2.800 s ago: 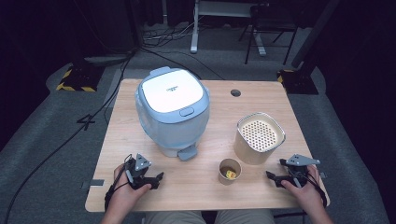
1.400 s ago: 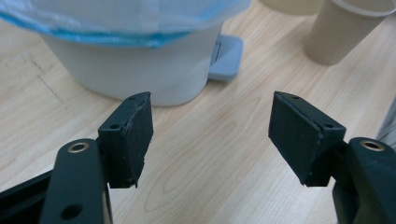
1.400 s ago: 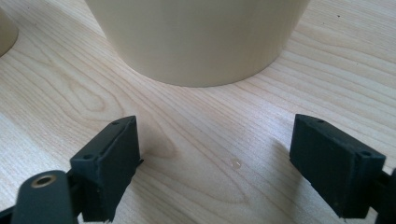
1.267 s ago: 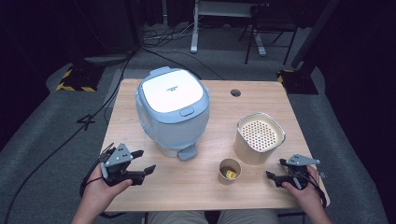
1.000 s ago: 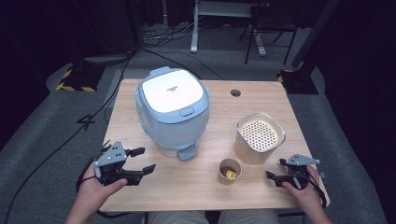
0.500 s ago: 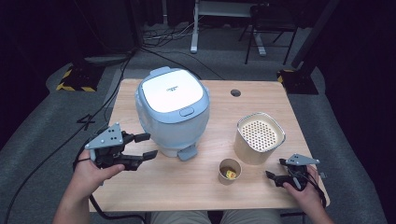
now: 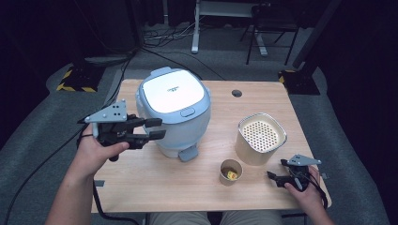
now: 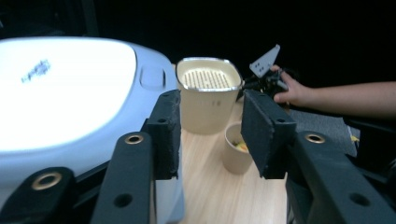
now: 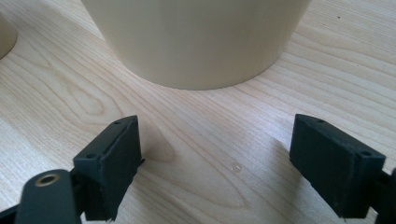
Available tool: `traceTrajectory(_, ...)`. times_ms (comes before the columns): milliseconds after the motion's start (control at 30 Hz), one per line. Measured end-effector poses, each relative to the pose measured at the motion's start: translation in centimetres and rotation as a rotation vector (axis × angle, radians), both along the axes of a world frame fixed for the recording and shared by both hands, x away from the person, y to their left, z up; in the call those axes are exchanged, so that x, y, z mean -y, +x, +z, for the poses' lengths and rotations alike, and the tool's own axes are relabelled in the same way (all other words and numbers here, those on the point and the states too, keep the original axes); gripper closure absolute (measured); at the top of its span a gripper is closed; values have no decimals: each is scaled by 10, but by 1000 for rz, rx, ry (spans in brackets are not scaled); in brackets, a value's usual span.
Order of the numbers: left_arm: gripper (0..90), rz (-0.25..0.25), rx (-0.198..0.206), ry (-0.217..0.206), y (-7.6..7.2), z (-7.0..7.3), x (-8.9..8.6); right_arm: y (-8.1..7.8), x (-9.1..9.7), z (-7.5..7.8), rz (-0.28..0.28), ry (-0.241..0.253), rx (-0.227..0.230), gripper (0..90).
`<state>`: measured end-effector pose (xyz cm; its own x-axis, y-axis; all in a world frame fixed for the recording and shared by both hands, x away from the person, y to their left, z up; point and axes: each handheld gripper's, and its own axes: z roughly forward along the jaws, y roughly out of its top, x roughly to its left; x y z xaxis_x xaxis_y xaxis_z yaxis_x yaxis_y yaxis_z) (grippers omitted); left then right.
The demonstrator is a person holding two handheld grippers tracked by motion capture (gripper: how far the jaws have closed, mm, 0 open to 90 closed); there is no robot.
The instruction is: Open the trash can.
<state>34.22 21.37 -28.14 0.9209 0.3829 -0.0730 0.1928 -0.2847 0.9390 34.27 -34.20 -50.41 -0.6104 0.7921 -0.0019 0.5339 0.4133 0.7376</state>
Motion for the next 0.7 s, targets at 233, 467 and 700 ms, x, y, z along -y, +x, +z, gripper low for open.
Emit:
traceTrajectory(233,708,2,-2,-60,26,3,11,0,0,0,-3,0,0,168)
traceTrajectory(467,843,25,-23,-66,44,0,33,1,-1,0,-4,0,1,168)
traceTrajectory(700,869,26,-29,-18,53,-5,53,1,-1,0,-2,-1,1,168)
